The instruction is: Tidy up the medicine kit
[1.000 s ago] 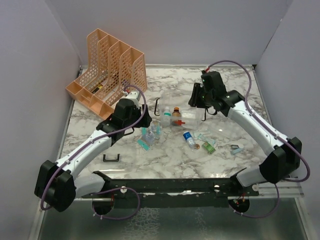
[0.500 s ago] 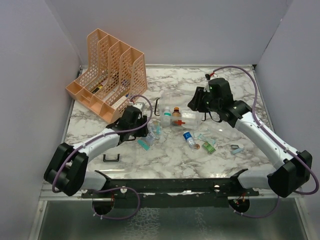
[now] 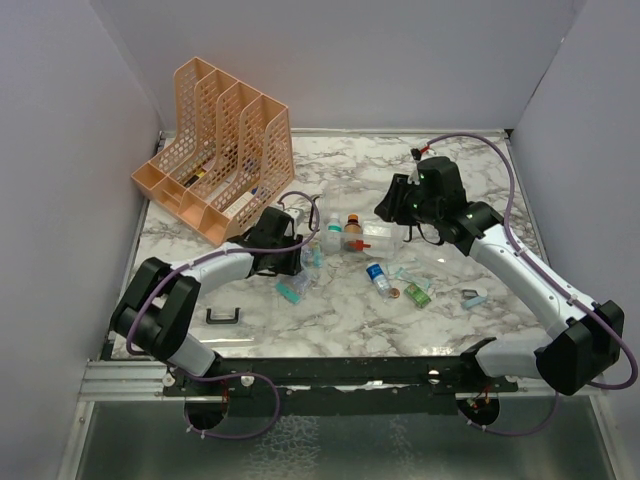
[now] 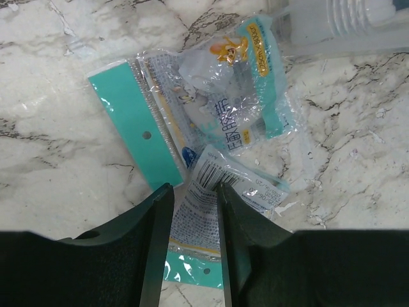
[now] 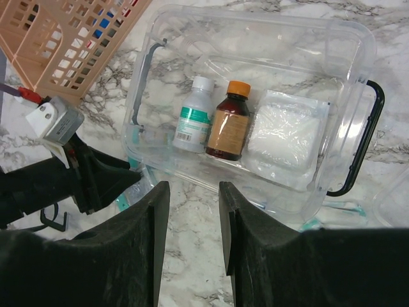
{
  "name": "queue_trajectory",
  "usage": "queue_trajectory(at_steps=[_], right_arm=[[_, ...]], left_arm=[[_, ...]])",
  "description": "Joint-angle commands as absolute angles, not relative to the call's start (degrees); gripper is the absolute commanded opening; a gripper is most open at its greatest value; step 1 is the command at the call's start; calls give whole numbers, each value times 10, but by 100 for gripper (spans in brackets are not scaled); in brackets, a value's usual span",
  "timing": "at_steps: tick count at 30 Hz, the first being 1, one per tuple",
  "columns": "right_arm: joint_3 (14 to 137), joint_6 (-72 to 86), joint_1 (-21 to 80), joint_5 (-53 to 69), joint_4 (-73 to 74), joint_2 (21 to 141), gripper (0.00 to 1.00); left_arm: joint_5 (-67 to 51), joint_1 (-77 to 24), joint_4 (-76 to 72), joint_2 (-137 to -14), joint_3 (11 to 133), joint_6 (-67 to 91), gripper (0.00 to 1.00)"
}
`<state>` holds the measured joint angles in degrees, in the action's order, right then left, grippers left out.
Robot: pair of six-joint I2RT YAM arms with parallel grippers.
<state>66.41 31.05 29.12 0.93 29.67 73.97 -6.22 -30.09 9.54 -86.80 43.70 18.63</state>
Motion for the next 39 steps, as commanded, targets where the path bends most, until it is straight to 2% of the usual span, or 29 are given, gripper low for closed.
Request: queue_trajectory(at_steps=[1,9,17,19,23,24,33,39], right_arm=[[661,319,289,21,273,734,37],[664,324,289,19,270,740,37],[666,326,289,18,266,740,37],[665,327,289,18,267,740,37],[664,327,289,23,267,736,37],[664,324,289,26,265,735,37],[632,308,290,115,195,728,39],[595,323,291,202,108,712,54]], left_arm=[[-89,-302,117,-888,449,171,35],[-99,-302,132,-896,449,197,28],[-84,-302,141,-900,446,197,27],[-83,-302,141,-905,448,196,22],[-73,-302,140,-889,449,194,1],[-70,-302,140,-880,449,192,0],[-33,-302,138,-757,434,213,0],[-14,-302,132,-649,432,229,0]])
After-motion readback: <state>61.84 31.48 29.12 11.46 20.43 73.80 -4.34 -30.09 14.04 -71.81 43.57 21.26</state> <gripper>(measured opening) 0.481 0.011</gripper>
